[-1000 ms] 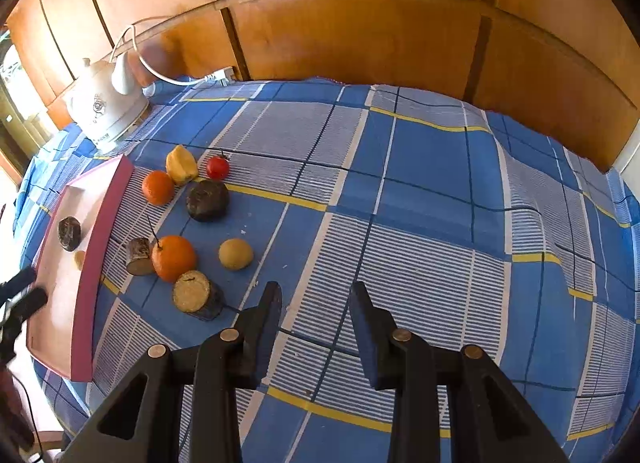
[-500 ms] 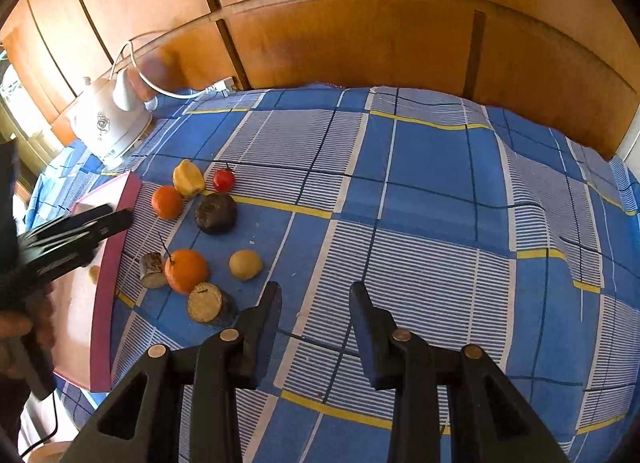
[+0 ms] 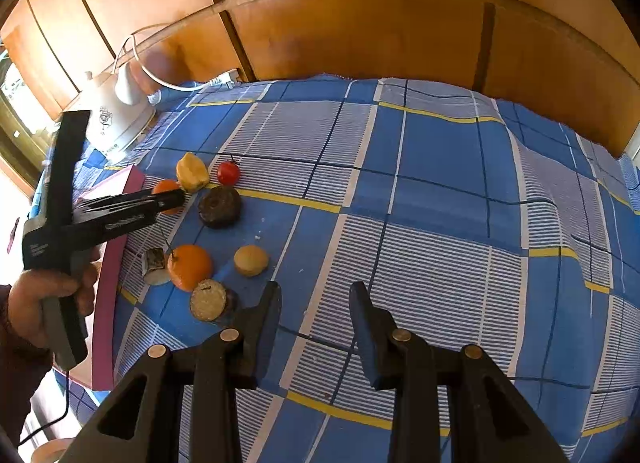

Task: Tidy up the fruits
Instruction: 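Reach the left gripper to the large orange and close on it, then drop the orange in the tray with left gripper while right grasps cork disc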

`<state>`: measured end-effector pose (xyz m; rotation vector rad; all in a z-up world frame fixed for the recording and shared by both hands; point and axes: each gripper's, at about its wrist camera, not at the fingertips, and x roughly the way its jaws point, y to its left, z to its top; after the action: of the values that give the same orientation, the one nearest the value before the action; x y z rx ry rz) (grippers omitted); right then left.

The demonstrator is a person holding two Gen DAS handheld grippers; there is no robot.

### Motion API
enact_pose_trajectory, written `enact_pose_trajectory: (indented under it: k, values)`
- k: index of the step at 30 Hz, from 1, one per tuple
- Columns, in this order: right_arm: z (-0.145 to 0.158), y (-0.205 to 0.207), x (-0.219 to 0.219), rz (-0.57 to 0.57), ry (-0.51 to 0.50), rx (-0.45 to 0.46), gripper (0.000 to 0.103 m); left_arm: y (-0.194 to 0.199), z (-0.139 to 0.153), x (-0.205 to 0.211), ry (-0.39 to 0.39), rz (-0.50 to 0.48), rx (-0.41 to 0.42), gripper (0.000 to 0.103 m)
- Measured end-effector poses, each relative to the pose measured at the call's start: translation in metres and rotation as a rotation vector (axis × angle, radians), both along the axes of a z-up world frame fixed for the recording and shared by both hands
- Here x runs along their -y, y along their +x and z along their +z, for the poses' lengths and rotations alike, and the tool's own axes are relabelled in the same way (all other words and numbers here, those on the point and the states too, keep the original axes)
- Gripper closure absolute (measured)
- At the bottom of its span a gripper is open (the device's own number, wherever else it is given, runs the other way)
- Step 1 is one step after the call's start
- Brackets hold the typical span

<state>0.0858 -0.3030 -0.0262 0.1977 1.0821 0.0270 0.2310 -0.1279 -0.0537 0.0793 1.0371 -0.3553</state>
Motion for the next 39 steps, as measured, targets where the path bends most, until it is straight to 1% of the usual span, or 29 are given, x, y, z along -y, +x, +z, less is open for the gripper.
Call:
enact_pose_trajectory:
  k: [2, 6, 9, 12, 15, 17, 18, 20, 22, 24, 26, 28, 31, 33, 35, 39]
  values:
    - [-0.001, 0.000, 0.001, -0.002, -0.001, -0.004, 0.068, -0.012, 0.011, -0.006, -0.035, -0.007, 0.024, 0.064]
    - [-0.005, 0.000, -0.002, 0.004, -0.010, -0.020, 0.068, -0.041, 0.035, -0.015, -0.068, -0.028, 0.094, 0.064]
    - [-0.008, 0.000, -0.003, 0.009, -0.014, -0.030, 0.068, -0.061, 0.048, -0.028, -0.109, -0.021, 0.118, 0.064]
    - [-0.010, 0.000, -0.002, 0.005, -0.009, -0.039, 0.068, -0.082, 0.056, -0.040, -0.123, -0.013, 0.135, 0.064]
    - [-0.012, -0.001, -0.001, 0.005, 0.001, -0.047, 0.068, -0.104, 0.058, -0.054, -0.133, 0.000, 0.139, 0.064]
    - [-0.011, -0.001, -0.002, 0.023, 0.046, -0.040, 0.068, -0.118, 0.058, -0.061, -0.138, 0.008, 0.140, 0.064]
    - [-0.010, -0.001, -0.005, 0.058, 0.096, -0.033, 0.068, -0.122, 0.057, -0.064, -0.143, 0.011, 0.138, 0.064]
    - [-0.009, -0.002, -0.015, 0.119, 0.127, -0.022, 0.068, -0.134, 0.056, -0.073, -0.152, 0.020, 0.132, 0.064]
    - [-0.009, -0.004, -0.034, 0.201, 0.121, -0.013, 0.068, -0.145, 0.055, -0.080, -0.155, 0.027, 0.137, 0.064]
    - [-0.012, -0.005, -0.050, 0.249, 0.105, -0.015, 0.068, -0.152, 0.055, -0.087, -0.157, 0.036, 0.142, 0.064]
    - [-0.017, -0.003, -0.065, 0.279, 0.061, -0.024, 0.065, -0.160, 0.054, -0.095, -0.169, 0.049, 0.140, 0.064]
    - [-0.022, 0.001, -0.074, 0.300, 0.032, -0.025, 0.059, -0.166, 0.053, -0.103, -0.177, 0.065, 0.136, 0.064]
    - [-0.029, 0.007, -0.083, 0.306, -0.032, -0.031, 0.058, -0.173, 0.052, -0.114, -0.182, 0.088, 0.134, 0.064]
    - [-0.035, 0.009, -0.084, 0.315, -0.032, -0.043, 0.057, -0.177, 0.051, -0.122, -0.183, 0.102, 0.137, 0.064]
    - [-0.040, 0.012, -0.087, 0.313, -0.062, -0.043, 0.057, -0.180, 0.050, -0.126, -0.183, 0.112, 0.138, 0.064]
    - [-0.045, 0.017, -0.086, 0.301, -0.029, -0.035, 0.058, -0.185, 0.046, -0.134, -0.180, 0.135, 0.134, 0.064]
